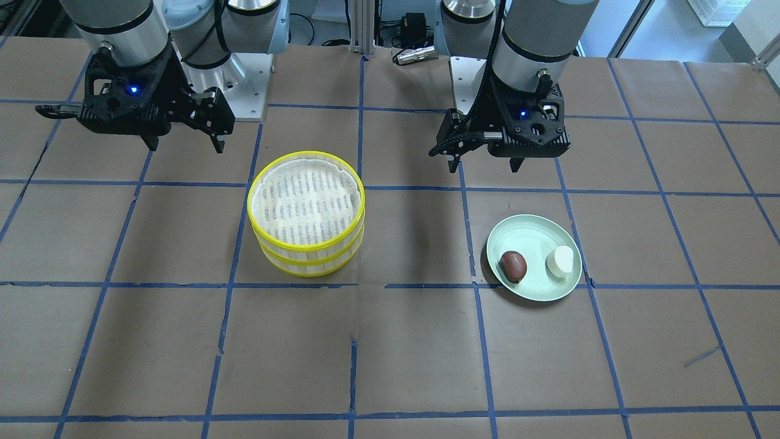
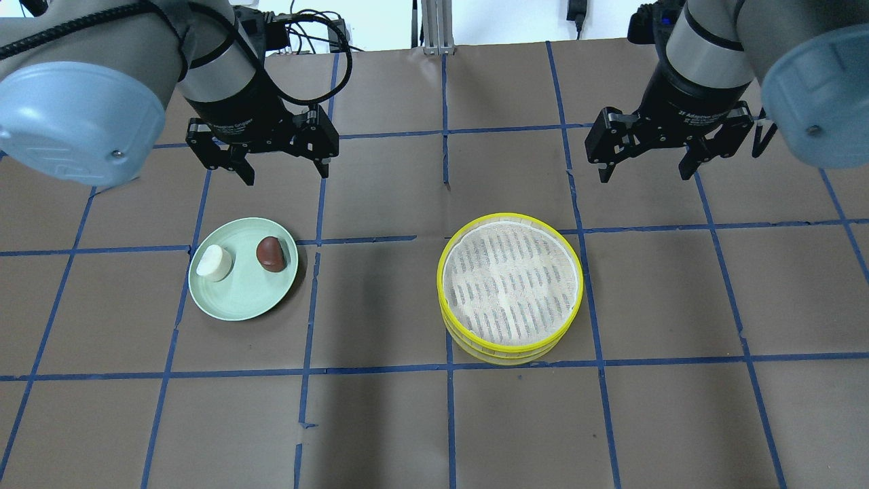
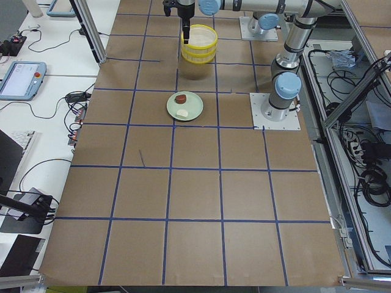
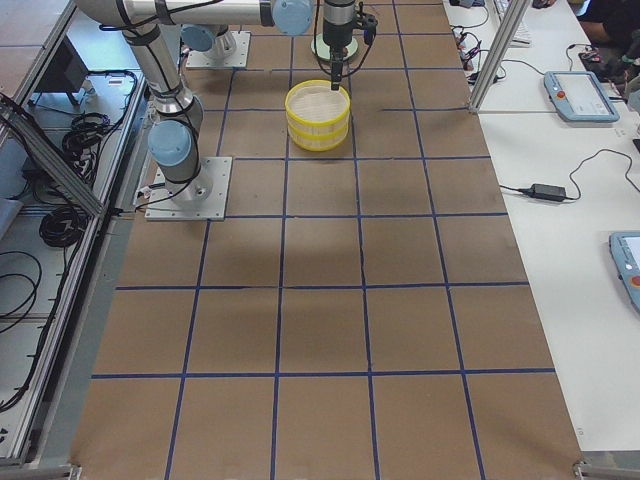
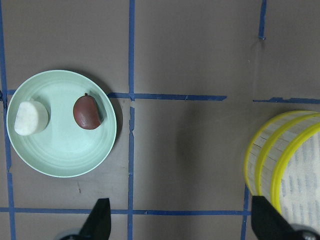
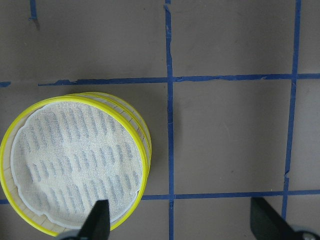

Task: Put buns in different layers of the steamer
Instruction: 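Move left gripper over green plate while right gripper reaches steamer rim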

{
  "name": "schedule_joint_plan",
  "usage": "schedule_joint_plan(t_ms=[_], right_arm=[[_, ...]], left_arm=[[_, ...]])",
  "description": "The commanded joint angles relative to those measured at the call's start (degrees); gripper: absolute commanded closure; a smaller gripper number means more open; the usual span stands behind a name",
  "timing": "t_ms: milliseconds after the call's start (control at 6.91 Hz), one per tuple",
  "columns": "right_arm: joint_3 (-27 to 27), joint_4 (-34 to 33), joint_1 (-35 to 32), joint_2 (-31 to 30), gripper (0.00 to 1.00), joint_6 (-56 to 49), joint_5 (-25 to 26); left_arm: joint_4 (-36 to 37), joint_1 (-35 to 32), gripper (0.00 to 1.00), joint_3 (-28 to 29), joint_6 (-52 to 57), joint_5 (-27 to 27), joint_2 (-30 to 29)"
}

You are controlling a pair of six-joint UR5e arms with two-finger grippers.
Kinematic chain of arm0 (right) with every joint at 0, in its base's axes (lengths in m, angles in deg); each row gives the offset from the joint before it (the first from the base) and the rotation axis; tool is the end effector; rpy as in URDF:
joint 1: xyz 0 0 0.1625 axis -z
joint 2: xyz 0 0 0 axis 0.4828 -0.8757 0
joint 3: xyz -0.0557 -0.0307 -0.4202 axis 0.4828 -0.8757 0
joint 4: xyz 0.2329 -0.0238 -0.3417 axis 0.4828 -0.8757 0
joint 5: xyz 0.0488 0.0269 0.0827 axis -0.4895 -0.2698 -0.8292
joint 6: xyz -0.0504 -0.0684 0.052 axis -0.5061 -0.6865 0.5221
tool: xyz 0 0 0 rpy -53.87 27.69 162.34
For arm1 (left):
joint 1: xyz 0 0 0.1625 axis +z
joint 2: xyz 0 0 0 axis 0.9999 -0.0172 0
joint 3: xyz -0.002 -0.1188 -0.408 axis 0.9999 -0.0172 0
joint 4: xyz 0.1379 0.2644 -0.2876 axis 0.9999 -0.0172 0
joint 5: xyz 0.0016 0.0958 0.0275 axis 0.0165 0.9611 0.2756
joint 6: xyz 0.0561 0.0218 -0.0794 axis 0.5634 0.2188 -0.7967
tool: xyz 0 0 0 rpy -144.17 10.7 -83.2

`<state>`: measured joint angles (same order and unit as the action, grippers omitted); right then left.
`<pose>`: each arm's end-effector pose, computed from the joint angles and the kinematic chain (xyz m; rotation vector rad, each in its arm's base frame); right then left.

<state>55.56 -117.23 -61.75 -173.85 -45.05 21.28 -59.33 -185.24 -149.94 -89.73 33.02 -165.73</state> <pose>0.1378 -0.4713 0.4791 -0.0237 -3.1348 -0.0135 -0.1893 -0.4901 0.4700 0.0746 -3.1209 0.0235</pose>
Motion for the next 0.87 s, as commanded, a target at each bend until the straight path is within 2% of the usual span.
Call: schedule_joint_plan(t_ms=[0, 289, 434, 724], right_arm=[[0.1, 0.0, 0.0, 0.0, 0.00, 0.1, 0.0], [0.4, -0.1, -0.1, 0.1, 0.00, 0.0, 0.0], [0.7, -0.1, -0.2, 0.6, 0.00, 0.1, -0.2], [4.2, -5.3, -0.2, 3.2, 0.01, 0.1, -0.4]], left_arm=[[0.0, 0.0, 0.00, -0.2, 0.2, 0.1, 0.0], [0.0, 2.2, 0.00, -0.5, 3.2, 0.4, -0.5], [-0.2, 6.2, 0.00, -0.5, 6.3, 0.2, -0.6], [0.0, 11.7, 0.00, -1.9, 13.1, 0.7, -2.1]])
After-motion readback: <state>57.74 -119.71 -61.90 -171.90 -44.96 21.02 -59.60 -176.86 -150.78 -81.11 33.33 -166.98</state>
